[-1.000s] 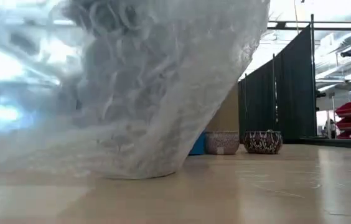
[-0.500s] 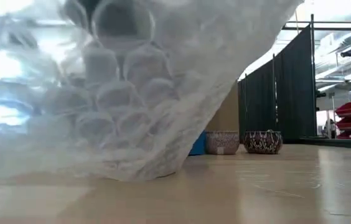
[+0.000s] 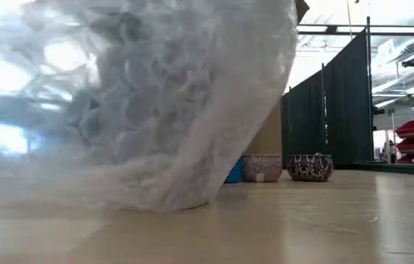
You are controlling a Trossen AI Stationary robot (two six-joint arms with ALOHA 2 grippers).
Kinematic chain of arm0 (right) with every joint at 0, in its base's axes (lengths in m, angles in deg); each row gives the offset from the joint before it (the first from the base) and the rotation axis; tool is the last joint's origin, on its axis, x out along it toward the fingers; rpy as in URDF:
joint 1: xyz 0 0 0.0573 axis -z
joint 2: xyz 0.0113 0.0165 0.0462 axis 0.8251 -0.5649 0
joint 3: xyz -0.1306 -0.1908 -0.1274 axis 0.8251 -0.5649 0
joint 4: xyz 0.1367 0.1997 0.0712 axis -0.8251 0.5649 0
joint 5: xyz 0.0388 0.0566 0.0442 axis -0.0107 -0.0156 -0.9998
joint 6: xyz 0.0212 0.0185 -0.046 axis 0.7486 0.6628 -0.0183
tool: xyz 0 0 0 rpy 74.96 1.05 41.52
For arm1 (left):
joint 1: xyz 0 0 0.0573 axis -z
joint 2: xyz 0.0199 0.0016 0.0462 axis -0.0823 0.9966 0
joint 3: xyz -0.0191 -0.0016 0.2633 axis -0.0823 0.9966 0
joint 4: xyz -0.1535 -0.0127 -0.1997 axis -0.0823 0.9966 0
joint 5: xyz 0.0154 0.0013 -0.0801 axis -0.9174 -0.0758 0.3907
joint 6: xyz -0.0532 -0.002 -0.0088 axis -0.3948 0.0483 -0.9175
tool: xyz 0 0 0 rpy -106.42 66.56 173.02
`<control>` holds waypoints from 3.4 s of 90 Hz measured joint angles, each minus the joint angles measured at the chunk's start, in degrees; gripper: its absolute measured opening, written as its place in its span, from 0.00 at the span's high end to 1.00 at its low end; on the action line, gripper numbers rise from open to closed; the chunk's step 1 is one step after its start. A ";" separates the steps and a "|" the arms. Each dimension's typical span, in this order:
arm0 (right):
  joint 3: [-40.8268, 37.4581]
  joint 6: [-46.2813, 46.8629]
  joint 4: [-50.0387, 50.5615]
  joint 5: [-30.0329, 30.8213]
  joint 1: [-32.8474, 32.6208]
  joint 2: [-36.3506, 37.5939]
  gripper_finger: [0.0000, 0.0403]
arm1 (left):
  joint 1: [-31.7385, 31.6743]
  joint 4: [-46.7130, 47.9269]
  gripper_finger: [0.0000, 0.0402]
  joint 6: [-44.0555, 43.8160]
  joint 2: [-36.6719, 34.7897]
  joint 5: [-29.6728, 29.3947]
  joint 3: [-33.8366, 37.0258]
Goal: Wrap mug
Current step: Wrap the purple mug with the bubble wrap
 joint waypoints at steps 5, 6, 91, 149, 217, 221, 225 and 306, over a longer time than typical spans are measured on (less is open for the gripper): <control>0.00 -0.55 -0.14 -2.71 -0.52 0.40 0.99 | 0.16 1.24 0.99 0.03 0.01 -0.48 0.00; 0.00 -0.57 -0.25 -3.39 -0.59 0.45 0.99 | 0.17 1.46 0.99 0.03 0.01 -0.52 0.00; 0.00 1.44 0.39 -25.09 2.11 0.67 1.00 | 2.72 13.21 0.83 5.95 0.52 -3.34 -19.48; 0.02 1.28 0.14 -20.52 1.43 3.07 1.00 | 5.47 -9.12 0.83 -0.69 1.03 13.70 -1.04; 0.02 -2.62 -1.79 -19.66 13.03 3.07 1.00 | 9.62 -21.32 0.83 -4.69 1.93 15.00 4.50; 0.02 -2.84 -1.81 -20.92 13.69 3.07 1.00 | 9.79 -21.27 0.83 -4.74 1.93 15.18 4.50; 0.02 -3.20 -1.90 -22.59 14.26 2.99 1.00 | 10.00 -21.45 0.83 -4.75 1.93 15.26 4.50; 0.11 -4.66 -1.37 -30.09 16.14 -5.03 0.60 | 10.09 -22.08 0.83 -3.29 1.95 13.37 4.35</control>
